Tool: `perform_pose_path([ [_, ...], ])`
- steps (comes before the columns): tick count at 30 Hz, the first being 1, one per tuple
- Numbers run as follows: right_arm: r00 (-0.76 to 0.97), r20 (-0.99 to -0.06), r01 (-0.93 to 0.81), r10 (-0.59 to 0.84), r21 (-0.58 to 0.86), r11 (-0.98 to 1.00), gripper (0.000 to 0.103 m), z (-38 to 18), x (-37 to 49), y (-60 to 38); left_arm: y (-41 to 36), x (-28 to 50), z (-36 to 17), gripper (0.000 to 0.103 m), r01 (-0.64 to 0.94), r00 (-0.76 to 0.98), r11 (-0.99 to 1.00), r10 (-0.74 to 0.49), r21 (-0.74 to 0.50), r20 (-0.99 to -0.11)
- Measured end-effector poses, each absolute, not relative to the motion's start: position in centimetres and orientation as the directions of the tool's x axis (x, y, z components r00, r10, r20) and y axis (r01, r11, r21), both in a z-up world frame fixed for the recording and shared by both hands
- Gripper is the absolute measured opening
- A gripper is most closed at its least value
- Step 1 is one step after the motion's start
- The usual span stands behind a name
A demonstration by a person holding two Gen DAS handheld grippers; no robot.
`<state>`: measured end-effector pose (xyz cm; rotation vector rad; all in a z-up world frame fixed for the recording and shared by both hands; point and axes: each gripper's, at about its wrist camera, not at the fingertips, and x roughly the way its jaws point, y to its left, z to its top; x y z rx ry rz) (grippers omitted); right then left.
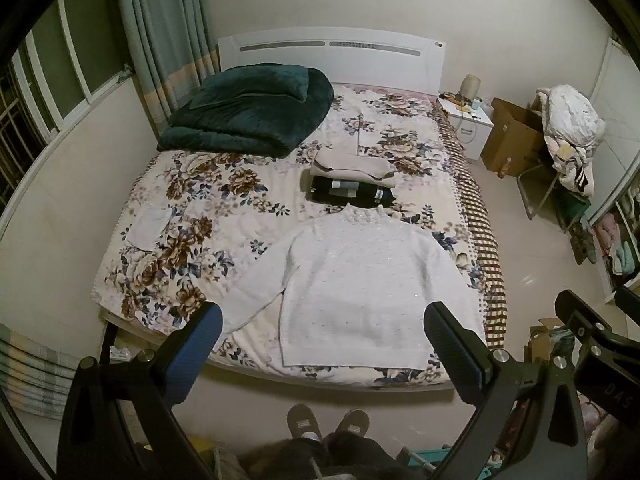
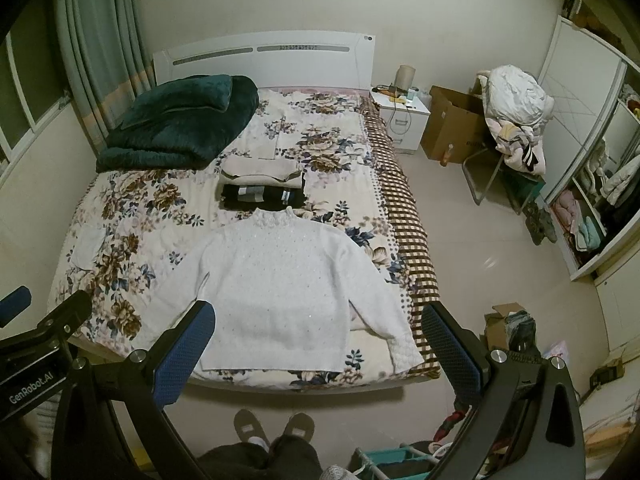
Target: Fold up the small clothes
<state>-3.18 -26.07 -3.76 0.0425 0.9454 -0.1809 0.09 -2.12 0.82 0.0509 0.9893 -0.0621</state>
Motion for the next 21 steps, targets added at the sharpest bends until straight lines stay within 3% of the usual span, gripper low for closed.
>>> perform_pose_path([
  [21,0.578,-0.805,0.173,-0.137,-0.044,0.984,0.103,-3.58,-3.40,-25.99,-1.48,0.00,0.84,0.103,0.076,0.552,0.997,-0.040,0.002,-0.833],
])
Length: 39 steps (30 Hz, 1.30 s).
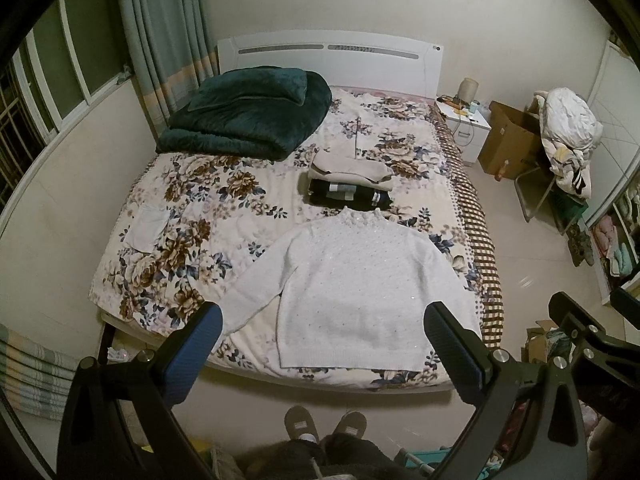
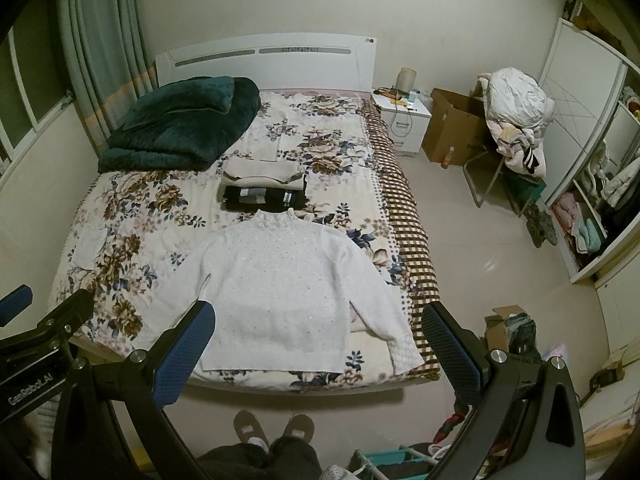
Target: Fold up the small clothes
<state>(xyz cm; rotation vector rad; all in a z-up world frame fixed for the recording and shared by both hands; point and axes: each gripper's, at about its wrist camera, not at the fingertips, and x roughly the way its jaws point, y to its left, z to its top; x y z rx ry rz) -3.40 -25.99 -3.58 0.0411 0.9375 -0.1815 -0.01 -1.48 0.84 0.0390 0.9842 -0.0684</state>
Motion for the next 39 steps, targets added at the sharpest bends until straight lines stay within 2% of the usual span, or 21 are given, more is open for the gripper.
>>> perform_pose_path([
  [39,0.586,-0.799,0.174,-0.134,-0.038,0.984,0.103,-2.8,-4.2,-26.0,-5.3,1.9,2.6,0.103,0.078,0.564,0.997,-0.045,-0.001,-0.824],
])
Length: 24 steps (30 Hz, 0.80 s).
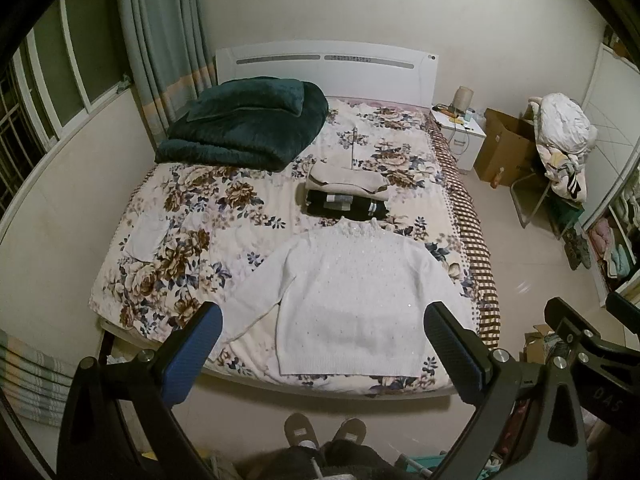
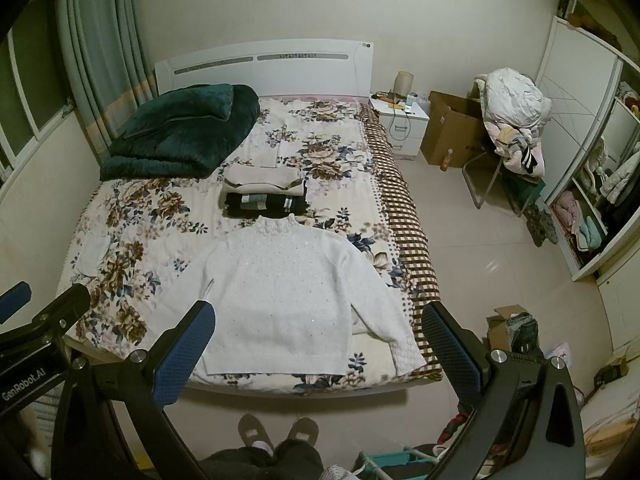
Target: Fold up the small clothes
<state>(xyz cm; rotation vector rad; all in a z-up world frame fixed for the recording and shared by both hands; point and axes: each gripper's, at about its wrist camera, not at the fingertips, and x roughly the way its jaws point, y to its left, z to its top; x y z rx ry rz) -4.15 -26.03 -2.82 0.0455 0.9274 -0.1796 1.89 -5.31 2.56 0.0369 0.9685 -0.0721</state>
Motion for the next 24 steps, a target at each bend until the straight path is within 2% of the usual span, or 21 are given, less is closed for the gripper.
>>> perform_pose_path([
  [9,0.586,-0.800,0.176,-0.129,-0.030,0.984,0.103,-2.9,-3.7,-26.0,-5.1,1.7,2.7,0.103,0.077,0.571,0.997,-0.045,-0.001,-0.820],
  [15,0.565,-0.816,0.254,-0.126,0.027,0.967,0.103,-3.3,-0.4,-26.8,-6.7,5.7,0.9,0.103,0.046,0.638,0.994,0.045,0.096,-0.769],
  [18,0.509,-0.848,0.342,-0.150,0.039,0.939,0.103,-8.4,1.3,-29.3,-6.8,7.8,-2.3,0.103,0.057,0.632,0.990,0.065,0.130,-0.772],
  [24,0.396,-0.900,0.573,-0.182,0.087,0.815,0.102,-19.4,3.1,-38.9,-8.9,13.7,-12.1,0.103,0.063,0.575,0.986,0.091,0.154,-0.813],
])
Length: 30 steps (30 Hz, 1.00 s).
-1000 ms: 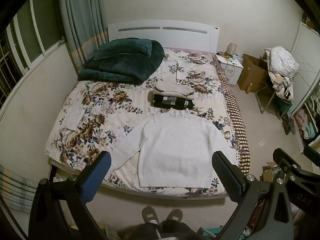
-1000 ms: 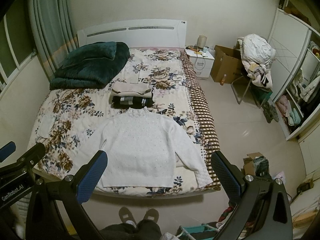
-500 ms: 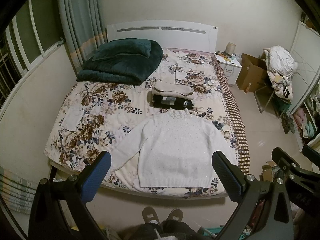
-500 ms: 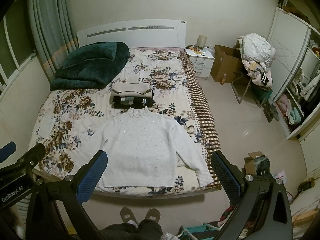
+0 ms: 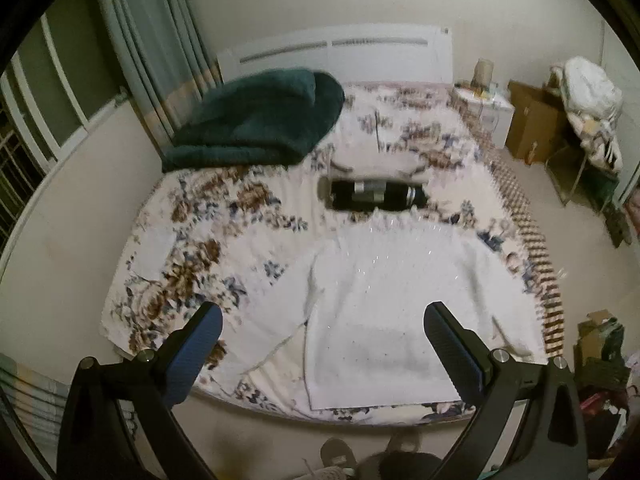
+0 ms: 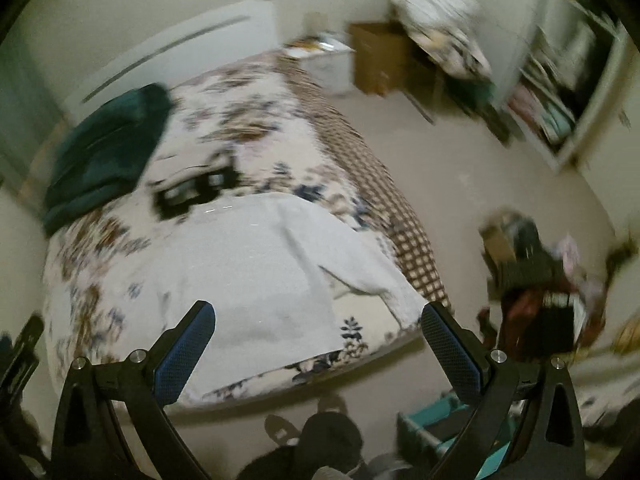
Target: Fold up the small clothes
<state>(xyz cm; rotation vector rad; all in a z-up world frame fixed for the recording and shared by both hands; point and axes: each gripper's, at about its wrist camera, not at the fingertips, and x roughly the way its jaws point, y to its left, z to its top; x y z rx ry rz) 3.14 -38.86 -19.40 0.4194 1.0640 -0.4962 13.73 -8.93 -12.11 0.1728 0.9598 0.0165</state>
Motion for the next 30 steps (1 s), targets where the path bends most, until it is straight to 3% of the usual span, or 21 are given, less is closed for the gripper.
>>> perform_pose_path([
  [2,0.351,-0.922,0.639,-0.162,0.109,0.762,0.095,-24.2,3.4,-43.0,-9.2,14.5,-15.5,0.103,0.050,0.551,0.983,0.122,0.179,-0.825],
  [4,0.303,-0.946,0.696,-0.119,0.135,0.705,0.078,-29.8,3.9,-47.2,-10.1,15.7,-19.1,0.103,0.036,0.530,0.979,0.150,0.199,-0.835],
  [5,0.282,-0.955,0.722,-0.096,0.145,0.676,0.076,-32.5,4.0,-49.3,-10.5,16.0,-21.1,0.103,0.027,0.512,0.976,0.171,0.214,-0.842],
  [14,0.157,-0.983,0.915,0.095,0.181,0.360,0.076,-61.3,2.2,-68.2,-14.5,20.8,-35.9,0.103,0.007,0.359,0.951,0.287,0.310,-0.888],
  [20,0.153,-0.965,0.959,0.211,0.197,0.205,0.076,-74.3,0.9,-71.2,-16.1,22.4,-44.1,0.103,0.010,0.301,0.936,0.334,0.353,-0.893],
  [23,0.183,-0.956,0.967,0.229,0.217,0.133,0.074,-77.8,0.8,-71.0,-16.9,22.9,-47.8,0.103,0.029,0.263,0.929,0.349,0.369,-0.900],
  [26,0.158,-0.976,0.977,0.150,0.177,0.118,0.049,-78.1,0.6,-70.2,-17.2,23.3,-49.8,0.103,0.038,0.244,0.926,0.357,0.377,-0.902],
  [27,0.164,-0.979,0.976,0.124,0.180,0.125,0.021,-77.9,0.5,-69.9,-17.2,23.4,-50.1,0.103,0.039,0.242,0.927,0.354,0.374,-0.903],
  [28,0.164,-0.980,0.974,0.111,0.179,0.140,0.010,-77.8,0.6,-69.6,-17.2,23.6,-50.3,0.103,0.037,0.243,0.928,0.351,0.370,-0.905],
  [30,0.189,-0.979,0.969,0.077,0.199,0.148,0.009,-76.5,0.0,-69.3,-16.8,23.9,-50.5,0.103,0.029,0.250,0.932,0.344,0.362,-0.905],
])
